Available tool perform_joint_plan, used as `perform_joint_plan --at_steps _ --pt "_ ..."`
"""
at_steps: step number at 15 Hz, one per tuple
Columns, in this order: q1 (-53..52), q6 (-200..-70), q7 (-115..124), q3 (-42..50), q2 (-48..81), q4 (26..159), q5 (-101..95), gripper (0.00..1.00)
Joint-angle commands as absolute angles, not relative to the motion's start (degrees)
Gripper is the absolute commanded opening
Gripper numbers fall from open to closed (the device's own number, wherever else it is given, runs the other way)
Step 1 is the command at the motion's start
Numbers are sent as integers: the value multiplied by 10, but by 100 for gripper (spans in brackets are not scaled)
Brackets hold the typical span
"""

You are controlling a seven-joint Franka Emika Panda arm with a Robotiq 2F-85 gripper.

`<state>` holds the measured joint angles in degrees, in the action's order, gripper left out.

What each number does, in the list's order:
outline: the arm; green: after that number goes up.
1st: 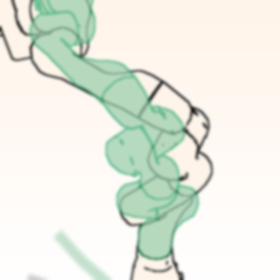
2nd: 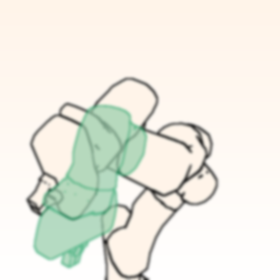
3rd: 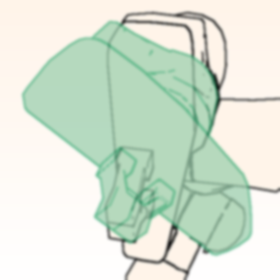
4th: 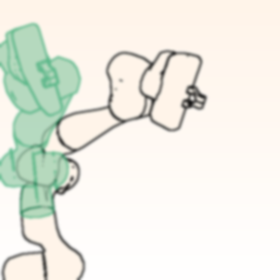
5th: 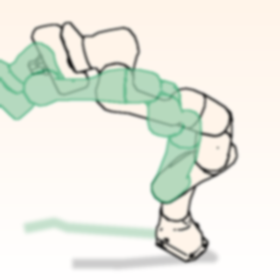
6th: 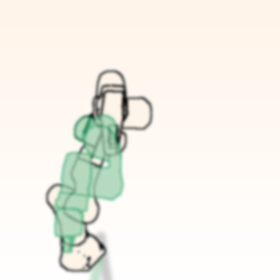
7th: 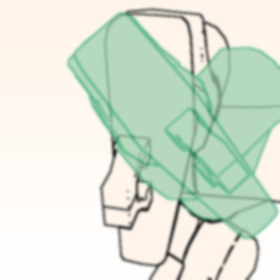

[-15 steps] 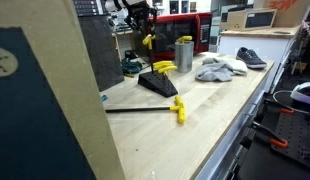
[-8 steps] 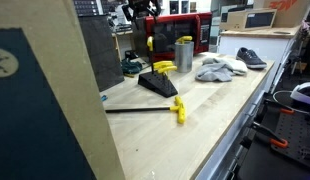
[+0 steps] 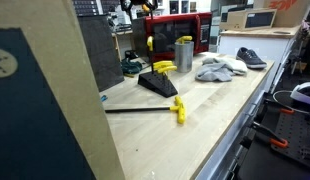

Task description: Remove the black object from the tin and put it on the black stand

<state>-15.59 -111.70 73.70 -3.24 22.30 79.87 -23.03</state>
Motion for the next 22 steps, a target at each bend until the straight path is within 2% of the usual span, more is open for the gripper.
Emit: perform_joint_plan --at_steps 1,2,3,4,5,13,14,22 --pt "-134 -1225 647 -43 213 837 -185 100" --pt "-131 -1251 617 -46 214 842 -167 93" --pt "-127 -1269 586 -50 214 849 -144 74" --pt "-127 -1279 561 -52 214 854 -125 69" --pt "-127 -1287 538 -53 211 862 -109 68" --pt "-139 -1281 458 -40 189 919 -77 7" --pt "-139 -1280 457 -37 185 926 -83 2" --pt "-140 -1223 474 -22 133 996 -132 0"
